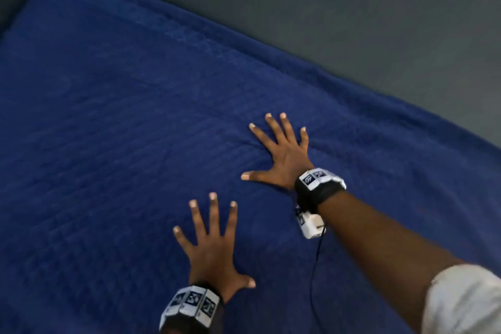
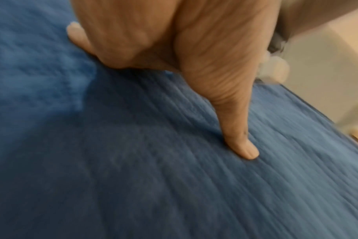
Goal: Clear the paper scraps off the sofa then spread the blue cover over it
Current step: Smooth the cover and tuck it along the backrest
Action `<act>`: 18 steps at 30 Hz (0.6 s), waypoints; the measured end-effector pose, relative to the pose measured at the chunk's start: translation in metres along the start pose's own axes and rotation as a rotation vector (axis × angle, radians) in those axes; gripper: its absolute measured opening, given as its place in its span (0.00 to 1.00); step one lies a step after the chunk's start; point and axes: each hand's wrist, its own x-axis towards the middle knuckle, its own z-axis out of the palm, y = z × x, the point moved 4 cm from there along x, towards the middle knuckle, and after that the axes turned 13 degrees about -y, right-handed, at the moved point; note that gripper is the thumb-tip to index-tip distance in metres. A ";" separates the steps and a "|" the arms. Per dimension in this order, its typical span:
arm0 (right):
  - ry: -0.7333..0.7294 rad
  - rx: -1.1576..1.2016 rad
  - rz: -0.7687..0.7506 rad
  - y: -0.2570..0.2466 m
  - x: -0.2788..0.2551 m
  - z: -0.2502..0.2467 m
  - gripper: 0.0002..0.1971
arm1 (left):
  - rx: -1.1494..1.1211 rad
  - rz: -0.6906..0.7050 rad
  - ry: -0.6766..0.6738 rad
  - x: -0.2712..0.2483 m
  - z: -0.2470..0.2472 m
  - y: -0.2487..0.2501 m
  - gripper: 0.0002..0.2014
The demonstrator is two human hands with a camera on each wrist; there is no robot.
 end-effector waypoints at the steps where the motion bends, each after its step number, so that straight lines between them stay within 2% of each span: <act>1: -0.010 -0.012 0.022 0.014 0.006 -0.009 0.62 | 0.016 0.026 -0.004 0.000 0.008 0.009 0.85; 6: -0.020 0.188 0.284 0.101 0.043 -0.073 0.66 | 0.047 0.074 0.076 0.001 0.029 0.017 0.82; 8: -0.013 0.246 0.324 0.120 0.042 -0.075 0.66 | 0.096 0.087 0.051 -0.003 0.039 0.014 0.84; 11: 0.105 0.198 0.321 0.107 0.014 -0.027 0.60 | 0.150 0.075 0.041 -0.009 0.057 0.016 0.86; 13: 0.197 0.245 0.280 0.086 -0.025 0.017 0.55 | 0.156 0.060 0.051 -0.010 0.069 0.023 0.87; 18: 0.187 0.276 0.221 0.052 -0.116 0.109 0.50 | 0.168 0.007 0.023 -0.016 0.100 0.034 0.89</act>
